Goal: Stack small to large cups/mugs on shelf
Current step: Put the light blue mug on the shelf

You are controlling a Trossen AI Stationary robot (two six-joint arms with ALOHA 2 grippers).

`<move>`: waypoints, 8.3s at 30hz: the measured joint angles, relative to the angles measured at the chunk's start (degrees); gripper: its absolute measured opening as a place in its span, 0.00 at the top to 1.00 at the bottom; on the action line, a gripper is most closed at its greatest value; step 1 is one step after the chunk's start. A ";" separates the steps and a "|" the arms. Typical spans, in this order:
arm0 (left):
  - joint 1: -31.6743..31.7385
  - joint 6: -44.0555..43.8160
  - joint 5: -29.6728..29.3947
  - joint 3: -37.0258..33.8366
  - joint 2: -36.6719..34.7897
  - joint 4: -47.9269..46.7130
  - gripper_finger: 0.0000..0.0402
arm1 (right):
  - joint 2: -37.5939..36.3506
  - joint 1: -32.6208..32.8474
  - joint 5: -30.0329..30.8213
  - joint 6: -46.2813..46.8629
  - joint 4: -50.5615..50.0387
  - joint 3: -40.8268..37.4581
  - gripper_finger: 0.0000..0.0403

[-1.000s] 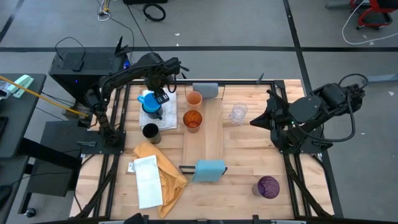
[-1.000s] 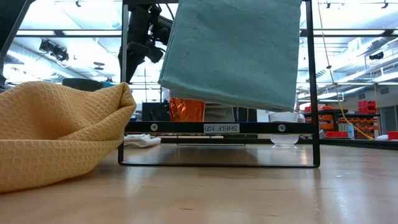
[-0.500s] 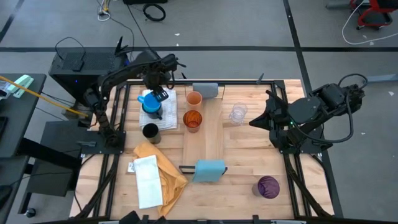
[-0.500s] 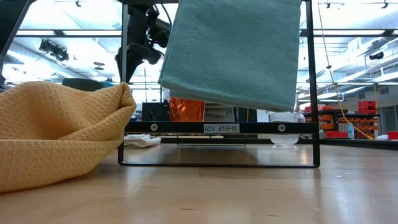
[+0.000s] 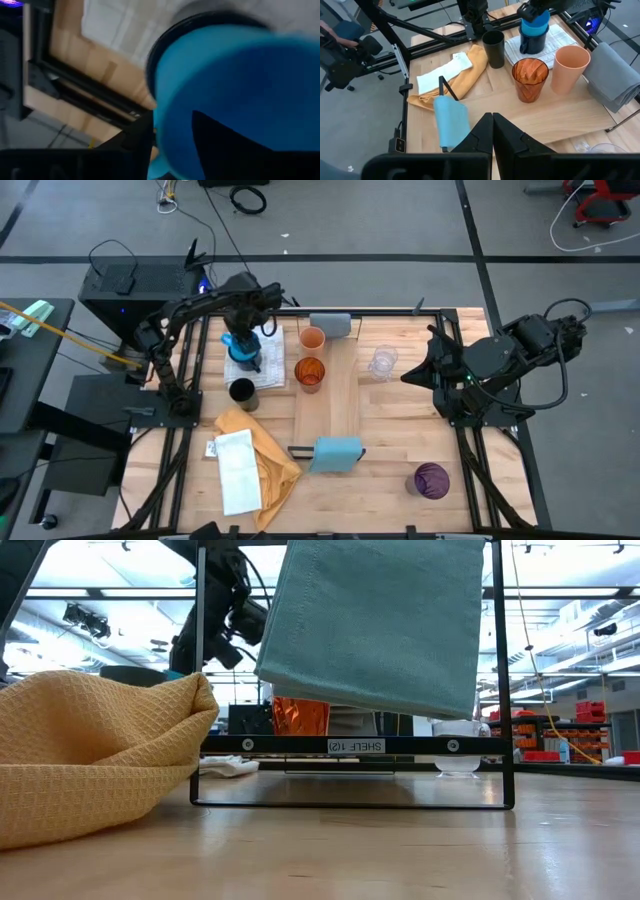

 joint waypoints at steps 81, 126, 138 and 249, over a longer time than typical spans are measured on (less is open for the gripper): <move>-58.90 52.93 -13.42 46.94 7.06 14.28 0.97 | 12.43 -11.08 -16.33 -21.19 8.31 0.00 0.84; -59.67 58.03 -16.20 46.95 7.04 16.65 0.97 | 20.33 -21.03 -38.23 -16.66 27.90 0.00 0.85; -59.74 58.73 -18.72 46.97 7.02 17.00 0.93 | 20.28 -21.04 -37.78 -17.15 27.94 0.00 0.87; -58.99 28.15 -72.35 46.94 2.14 31.35 0.52 | 6.10 -1.07 35.13 -3.54 70.04 -40.54 0.97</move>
